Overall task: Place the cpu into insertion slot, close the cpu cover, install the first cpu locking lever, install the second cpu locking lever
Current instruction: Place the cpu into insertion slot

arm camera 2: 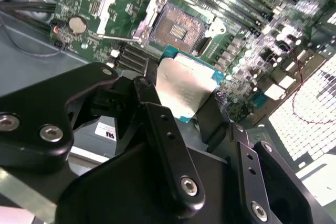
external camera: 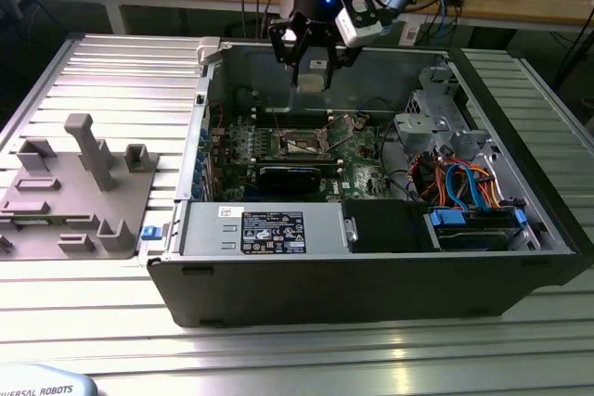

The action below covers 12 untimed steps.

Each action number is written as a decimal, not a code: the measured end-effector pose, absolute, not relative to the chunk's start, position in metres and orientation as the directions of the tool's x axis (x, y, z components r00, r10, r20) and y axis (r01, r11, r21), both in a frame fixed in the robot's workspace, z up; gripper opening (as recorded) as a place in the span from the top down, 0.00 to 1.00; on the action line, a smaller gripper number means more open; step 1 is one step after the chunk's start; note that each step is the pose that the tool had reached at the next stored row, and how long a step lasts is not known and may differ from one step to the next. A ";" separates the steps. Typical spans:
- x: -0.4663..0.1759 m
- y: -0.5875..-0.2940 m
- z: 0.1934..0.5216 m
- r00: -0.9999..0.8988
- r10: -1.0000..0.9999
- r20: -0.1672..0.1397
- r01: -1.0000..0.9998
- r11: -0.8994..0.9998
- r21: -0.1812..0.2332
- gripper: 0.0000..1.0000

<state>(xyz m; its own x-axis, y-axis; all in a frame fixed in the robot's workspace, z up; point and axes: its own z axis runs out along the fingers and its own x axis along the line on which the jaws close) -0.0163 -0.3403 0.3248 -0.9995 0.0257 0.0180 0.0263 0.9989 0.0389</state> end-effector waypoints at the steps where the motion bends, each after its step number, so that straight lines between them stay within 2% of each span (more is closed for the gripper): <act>1: -0.016 -0.340 0.325 -1.000 0.026 0.018 0.026 0.999 0.033 0.45; 5: -0.013 -0.340 0.322 -1.000 0.026 0.017 0.026 1.000 0.014 0.45; 12: -0.011 -0.340 0.319 -1.000 0.026 0.018 0.027 1.000 0.013 0.45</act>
